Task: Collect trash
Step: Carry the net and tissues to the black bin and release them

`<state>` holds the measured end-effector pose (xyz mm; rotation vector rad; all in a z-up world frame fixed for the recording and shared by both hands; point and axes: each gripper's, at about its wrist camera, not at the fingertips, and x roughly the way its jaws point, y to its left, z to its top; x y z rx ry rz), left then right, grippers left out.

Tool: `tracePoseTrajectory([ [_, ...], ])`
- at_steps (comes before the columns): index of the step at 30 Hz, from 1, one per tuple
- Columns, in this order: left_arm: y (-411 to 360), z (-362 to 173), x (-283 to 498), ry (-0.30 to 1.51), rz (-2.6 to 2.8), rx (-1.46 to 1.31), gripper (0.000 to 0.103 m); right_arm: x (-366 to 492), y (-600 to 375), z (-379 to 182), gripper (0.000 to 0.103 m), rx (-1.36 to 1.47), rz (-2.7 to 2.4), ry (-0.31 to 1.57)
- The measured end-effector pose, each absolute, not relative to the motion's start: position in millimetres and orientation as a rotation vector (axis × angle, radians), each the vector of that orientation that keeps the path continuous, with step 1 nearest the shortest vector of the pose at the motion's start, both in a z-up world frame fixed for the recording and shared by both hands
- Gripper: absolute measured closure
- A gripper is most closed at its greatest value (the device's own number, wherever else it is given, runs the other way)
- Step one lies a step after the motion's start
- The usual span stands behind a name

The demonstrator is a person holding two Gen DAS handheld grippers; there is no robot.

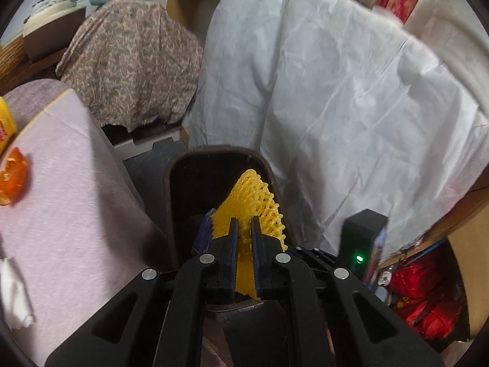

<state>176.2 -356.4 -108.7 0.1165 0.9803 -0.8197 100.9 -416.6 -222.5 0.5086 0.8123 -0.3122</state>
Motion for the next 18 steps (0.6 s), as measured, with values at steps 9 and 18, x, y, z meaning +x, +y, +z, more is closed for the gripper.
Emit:
tracePoseTrajectory([
  [9,-374,-134,184,1.055,-0.805,0.136,0.063,69,-427,-219,0.041,0.461,-0.446,0.787],
  [18,-341,-83,154,0.905,-0.816,0.109,0.029,57,-428,-199,0.038,0.448,-0.481,0.774],
])
